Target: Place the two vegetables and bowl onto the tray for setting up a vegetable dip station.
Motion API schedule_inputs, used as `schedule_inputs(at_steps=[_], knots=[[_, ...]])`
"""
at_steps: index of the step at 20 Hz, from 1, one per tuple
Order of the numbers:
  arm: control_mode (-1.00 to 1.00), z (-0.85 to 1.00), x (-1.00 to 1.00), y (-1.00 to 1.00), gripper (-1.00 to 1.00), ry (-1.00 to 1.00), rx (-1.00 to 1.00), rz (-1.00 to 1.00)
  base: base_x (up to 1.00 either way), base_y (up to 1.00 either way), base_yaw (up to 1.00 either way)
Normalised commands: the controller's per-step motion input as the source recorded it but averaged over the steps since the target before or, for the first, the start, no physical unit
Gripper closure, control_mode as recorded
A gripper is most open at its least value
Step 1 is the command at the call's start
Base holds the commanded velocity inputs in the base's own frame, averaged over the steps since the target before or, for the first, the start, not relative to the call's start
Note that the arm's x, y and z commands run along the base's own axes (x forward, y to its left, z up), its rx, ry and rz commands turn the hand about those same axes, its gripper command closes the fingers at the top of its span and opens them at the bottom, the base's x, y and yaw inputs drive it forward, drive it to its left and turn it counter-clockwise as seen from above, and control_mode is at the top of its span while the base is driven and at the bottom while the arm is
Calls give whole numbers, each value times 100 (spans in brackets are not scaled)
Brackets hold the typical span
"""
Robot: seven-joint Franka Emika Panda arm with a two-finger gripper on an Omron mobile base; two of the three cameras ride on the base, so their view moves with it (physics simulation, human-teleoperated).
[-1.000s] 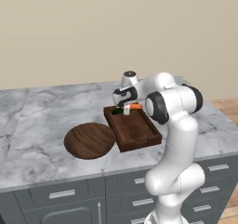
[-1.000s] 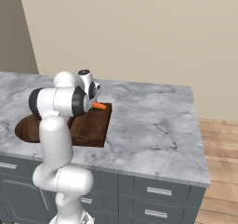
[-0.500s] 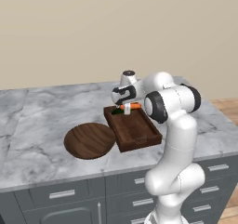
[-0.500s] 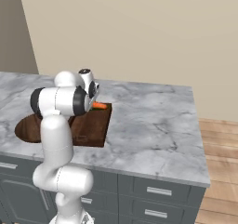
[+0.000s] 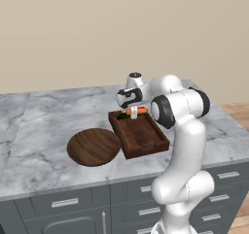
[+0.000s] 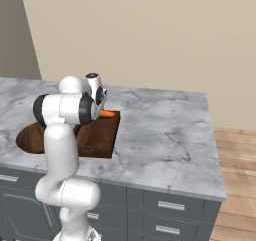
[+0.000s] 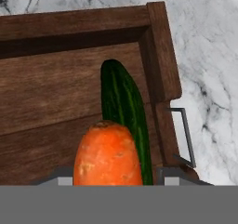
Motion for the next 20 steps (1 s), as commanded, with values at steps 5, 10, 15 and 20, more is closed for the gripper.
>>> schedule_inputs(at_steps=[5,10,15,20], knots=[[-100,0,0,0,-100,0,0,0,0,0,0],[-100,0,0,0,-100,0,0,0,0,0,0],[-100,3,-4,0,-100,0,0,0,0,0,0],[-100,6,-1,0,-100,0,0,0,0,0,0]])
